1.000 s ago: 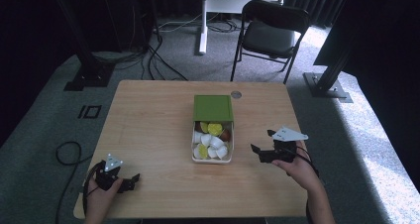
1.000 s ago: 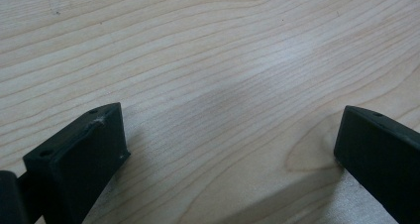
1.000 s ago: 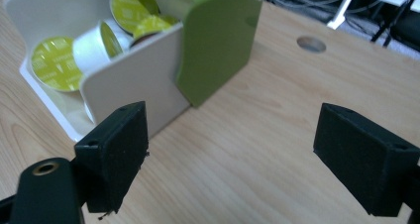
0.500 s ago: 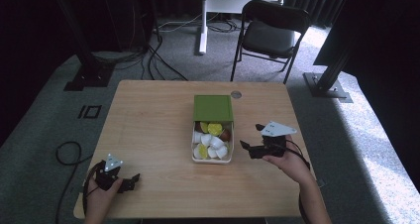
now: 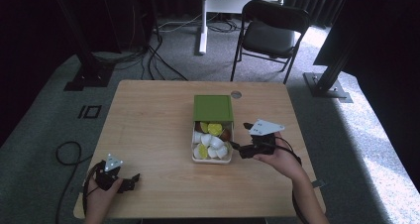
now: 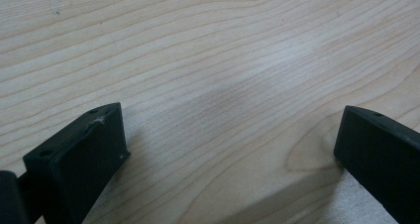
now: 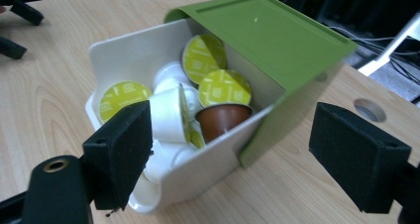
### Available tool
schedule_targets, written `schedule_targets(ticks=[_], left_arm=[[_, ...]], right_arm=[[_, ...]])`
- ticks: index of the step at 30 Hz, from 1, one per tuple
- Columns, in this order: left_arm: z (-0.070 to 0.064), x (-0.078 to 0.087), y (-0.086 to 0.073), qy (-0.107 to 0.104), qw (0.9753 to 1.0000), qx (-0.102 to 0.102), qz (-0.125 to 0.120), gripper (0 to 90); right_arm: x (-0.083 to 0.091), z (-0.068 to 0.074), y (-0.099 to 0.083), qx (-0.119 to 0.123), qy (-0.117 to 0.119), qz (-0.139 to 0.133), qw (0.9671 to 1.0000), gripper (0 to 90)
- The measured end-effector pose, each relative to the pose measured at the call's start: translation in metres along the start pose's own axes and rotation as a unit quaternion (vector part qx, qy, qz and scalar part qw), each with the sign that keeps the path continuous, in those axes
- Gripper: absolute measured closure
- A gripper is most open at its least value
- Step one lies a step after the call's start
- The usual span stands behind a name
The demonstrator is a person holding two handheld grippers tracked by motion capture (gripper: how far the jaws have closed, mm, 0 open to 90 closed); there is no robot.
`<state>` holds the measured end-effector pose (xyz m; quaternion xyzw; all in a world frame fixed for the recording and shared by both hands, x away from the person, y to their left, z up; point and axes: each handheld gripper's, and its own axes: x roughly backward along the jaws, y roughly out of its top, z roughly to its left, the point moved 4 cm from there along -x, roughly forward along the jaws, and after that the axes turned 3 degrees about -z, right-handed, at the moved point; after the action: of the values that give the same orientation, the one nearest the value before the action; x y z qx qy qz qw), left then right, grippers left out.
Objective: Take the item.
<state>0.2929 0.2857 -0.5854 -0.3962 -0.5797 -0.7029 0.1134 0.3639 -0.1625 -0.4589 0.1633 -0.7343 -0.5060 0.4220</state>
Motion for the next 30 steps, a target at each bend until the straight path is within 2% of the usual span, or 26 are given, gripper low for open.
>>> schedule_targets(ticks=[13, 15, 19, 26, 30], left_arm=[[0.0, 0.0, 0.0, 0.0, 1.0, -0.001, 0.0, 0.7], [0.0, 0.0, 0.0, 0.0, 1.0, -0.001, 0.0, 0.7], [0.0, 0.0, 0.0, 0.0, 1.0, -0.001, 0.0, 0.7], [0.0, 0.0, 0.0, 0.0, 1.0, -0.002, 0.001, 0.7], [0.0, 0.0, 0.0, 0.0, 1.0, -0.002, 0.001, 0.7]], right_arm=[[-0.023, 0.019, 0.014, 0.032, 0.036, 0.005, 0.9988, 17.1], [-0.027, 0.021, 0.015, 0.037, 0.039, 0.009, 0.9985, 21.2], [-0.033, 0.024, 0.016, 0.048, 0.04, 0.014, 0.9979, 24.0], [-0.045, 0.033, 0.013, 0.063, 0.056, 0.046, 0.9954, 31.3], [-0.051, 0.034, 0.012, 0.073, 0.056, 0.061, 0.9939, 33.0]])
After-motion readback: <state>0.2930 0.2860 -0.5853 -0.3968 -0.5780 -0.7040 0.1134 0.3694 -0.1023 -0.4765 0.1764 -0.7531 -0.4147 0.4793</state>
